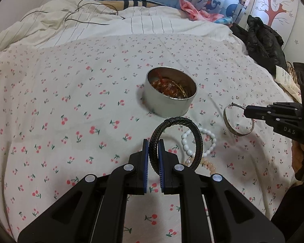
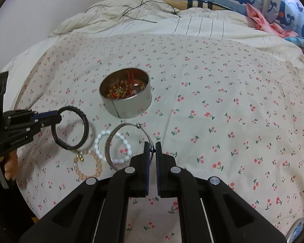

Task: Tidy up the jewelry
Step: 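Carry the black bracelet and silver bangle over the tin and open both grippers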

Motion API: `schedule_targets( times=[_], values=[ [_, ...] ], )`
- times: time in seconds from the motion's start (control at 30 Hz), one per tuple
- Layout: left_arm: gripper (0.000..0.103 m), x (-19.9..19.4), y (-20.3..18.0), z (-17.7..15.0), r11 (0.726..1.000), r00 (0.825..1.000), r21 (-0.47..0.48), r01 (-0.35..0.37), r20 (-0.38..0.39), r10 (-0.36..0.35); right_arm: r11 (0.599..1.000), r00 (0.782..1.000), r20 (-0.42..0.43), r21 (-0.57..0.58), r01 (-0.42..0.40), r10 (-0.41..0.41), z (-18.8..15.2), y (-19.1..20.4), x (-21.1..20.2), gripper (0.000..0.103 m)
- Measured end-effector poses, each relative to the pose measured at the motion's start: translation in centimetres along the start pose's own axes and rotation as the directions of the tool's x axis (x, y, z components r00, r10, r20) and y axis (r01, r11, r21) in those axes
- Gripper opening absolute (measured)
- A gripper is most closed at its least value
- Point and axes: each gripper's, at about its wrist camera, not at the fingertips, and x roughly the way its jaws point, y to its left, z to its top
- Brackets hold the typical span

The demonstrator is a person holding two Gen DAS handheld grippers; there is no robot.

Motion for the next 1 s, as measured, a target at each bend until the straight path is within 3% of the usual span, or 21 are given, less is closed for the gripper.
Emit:
schedule_targets(
  times=[1.0],
  values=[
    [0.008,-0.1,-1.4,3.1,1.0,0.997,0.004,0.005,0.073,-0.005,0.987,0.983,0.173,0.135,-0.088,0.064,3.0,-2.1,-1.0,0.008]
  ],
)
